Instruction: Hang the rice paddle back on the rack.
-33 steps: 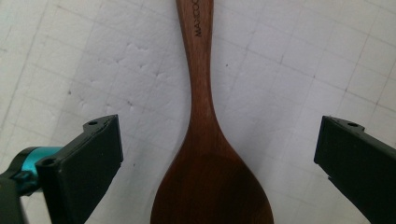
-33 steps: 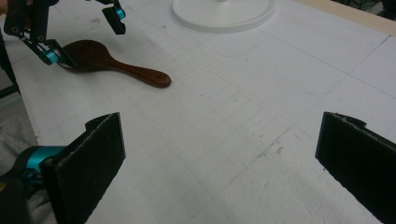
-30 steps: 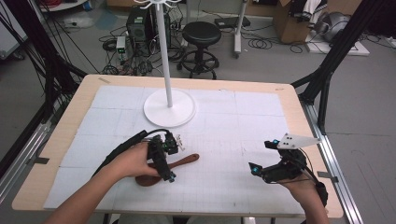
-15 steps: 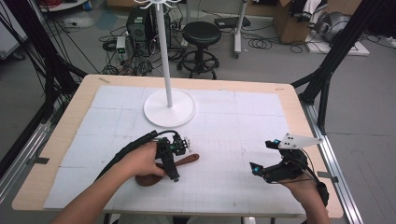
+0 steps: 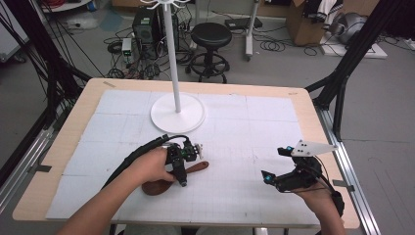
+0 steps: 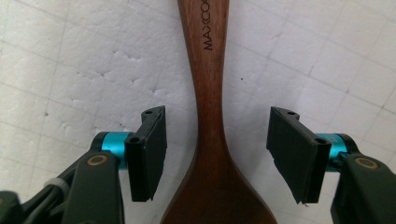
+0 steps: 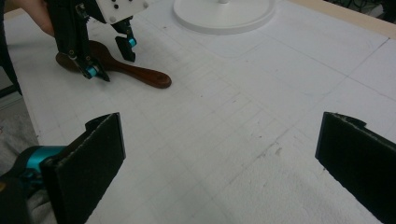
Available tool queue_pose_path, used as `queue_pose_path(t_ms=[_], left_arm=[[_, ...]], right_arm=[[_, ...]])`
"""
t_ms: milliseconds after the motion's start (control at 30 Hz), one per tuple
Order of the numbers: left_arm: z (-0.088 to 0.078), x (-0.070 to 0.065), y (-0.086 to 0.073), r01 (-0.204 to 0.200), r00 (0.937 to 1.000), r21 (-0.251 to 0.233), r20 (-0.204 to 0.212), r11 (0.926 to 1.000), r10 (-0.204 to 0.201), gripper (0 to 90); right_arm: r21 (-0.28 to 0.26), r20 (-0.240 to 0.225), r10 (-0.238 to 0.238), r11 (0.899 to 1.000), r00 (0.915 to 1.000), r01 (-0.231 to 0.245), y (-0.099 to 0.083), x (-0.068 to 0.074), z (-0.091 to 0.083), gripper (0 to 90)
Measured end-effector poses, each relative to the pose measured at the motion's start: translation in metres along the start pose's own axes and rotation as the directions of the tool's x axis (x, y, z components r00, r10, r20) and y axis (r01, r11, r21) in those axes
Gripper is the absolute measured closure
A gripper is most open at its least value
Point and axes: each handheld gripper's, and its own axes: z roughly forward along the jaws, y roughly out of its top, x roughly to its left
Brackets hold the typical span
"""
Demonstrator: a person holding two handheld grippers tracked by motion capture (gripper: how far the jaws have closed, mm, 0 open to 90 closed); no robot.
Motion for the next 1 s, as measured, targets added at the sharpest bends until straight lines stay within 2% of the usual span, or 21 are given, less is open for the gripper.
queue_pose_path(t_ms=[333,733,867,933,1000], left_arm=[[-0.0009,0.0049,0.0005,0.007,1.0,0.001,-0.006,1.0,-0.007,48.7],[-0.0011,0.006,0.0045,-0.009,0.9999,0.016,-0.013,0.9998,0.009,56.8],[-0.0005,0.0037,0.0056,-0.004,0.9995,0.021,-0.03,0.9998,0.005,59.3],[-0.0009,0.0039,0.0062,-0.022,0.9991,0.024,-0.034,0.9995,0.023,61.2],[-0.0005,0.0021,0.0061,-0.016,0.9993,0.025,-0.034,0.9996,0.017,62.4]], right_arm=[[-0.004,-0.003,-0.003,1.0,1.0,0.003,-0.0001,-0.0002,0.0001,0.5],[0.001,-0.005,-0.005,1.0,1.0,0.005,-0.0004,-0.0005,0.0004,0.5],[0.001,-0.003,-0.003,1.0,1.0,0.003,-0.0008,-0.0009,0.0005,0.5],[0.001,-0.003,-0.004,1.0,1.0,0.004,-0.0008,-0.0009,0.0005,0.5],[0.0,-0.004,-0.005,1.0,1.0,0.005,-0.0008,-0.001,0.0004,0.5]])
